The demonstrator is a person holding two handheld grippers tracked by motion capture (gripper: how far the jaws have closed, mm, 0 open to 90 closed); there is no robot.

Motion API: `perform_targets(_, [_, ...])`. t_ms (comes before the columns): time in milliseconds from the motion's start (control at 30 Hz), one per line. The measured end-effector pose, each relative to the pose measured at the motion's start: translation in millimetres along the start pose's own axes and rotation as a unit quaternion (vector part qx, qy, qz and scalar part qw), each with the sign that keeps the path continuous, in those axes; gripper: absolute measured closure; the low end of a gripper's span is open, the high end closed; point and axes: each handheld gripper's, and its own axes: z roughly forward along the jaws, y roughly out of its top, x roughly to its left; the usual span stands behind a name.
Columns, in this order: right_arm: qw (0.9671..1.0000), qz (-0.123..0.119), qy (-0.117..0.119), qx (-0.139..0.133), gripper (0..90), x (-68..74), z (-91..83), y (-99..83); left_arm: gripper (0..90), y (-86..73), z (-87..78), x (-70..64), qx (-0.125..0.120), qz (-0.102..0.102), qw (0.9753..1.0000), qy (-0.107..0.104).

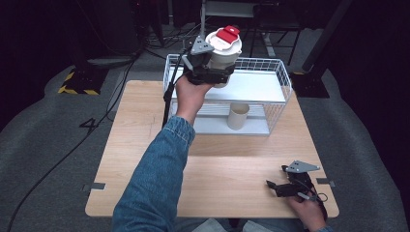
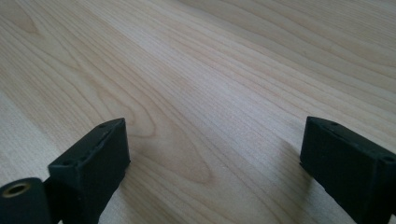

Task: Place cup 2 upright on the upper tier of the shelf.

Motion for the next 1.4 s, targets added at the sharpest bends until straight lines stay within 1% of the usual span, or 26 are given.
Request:
perform_targets(67, [1.0,-0.001,0.0,-0.001,8.3,-0.2,0.0,0.0,9.9,0.2,4.4,2.4,-0.003,-0.006,1.0,0.005])
perform_targets(167, [1.0,-0.001,0.0,0.0,8.3,-0.1,0.0,0.0,9.9,-1.0,10.9,5.2,-0.006,-0.009,0.9999,0.011])
perform_targets(333, [1.0,0.0,0.0,0.0,8.3,-0.1,0.0,0.0,9.9,-4.7,22.2,9.4,-0.002,-0.008,0.9996,0.027])
perform_targets(533, [1.0,-0.001,0.0,0.0,8.3,-0.1,0.0,0.0,9.9,-10.8,33.2,13.8,0.006,-0.019,0.9992,0.034])
perform_targets(733, [1.0,0.0,0.0,0.0,8.3,-0.1,0.0,0.0,9.9,-18.4,42.9,15.8,0.019,-0.034,0.9987,0.032])
perform_targets(967, [1.0,0.0,0.0,0.0,8.3,0.0,0.0,0.1,9.9,-25.4,49.2,14.9,0.027,-0.038,0.9984,0.032])
perform_targets(1033, [1.0,0.0,0.0,0.0,8.3,0.0,0.0,0.1,9.9,-27.1,50.8,14.7,0.028,-0.043,0.9982,0.032])
perform_targets(1200, [1.0,0.0,0.0,0.0,8.3,0.0,-0.1,0.1,9.9,-30.9,54.1,14.1,0.034,-0.047,0.9978,0.031])
perform_targets(1400, [1.0,0.0,0.0,0.0,8.3,0.0,-0.1,0.1,9.9,-32.9,57.5,12.2,0.039,-0.046,0.9978,0.028])
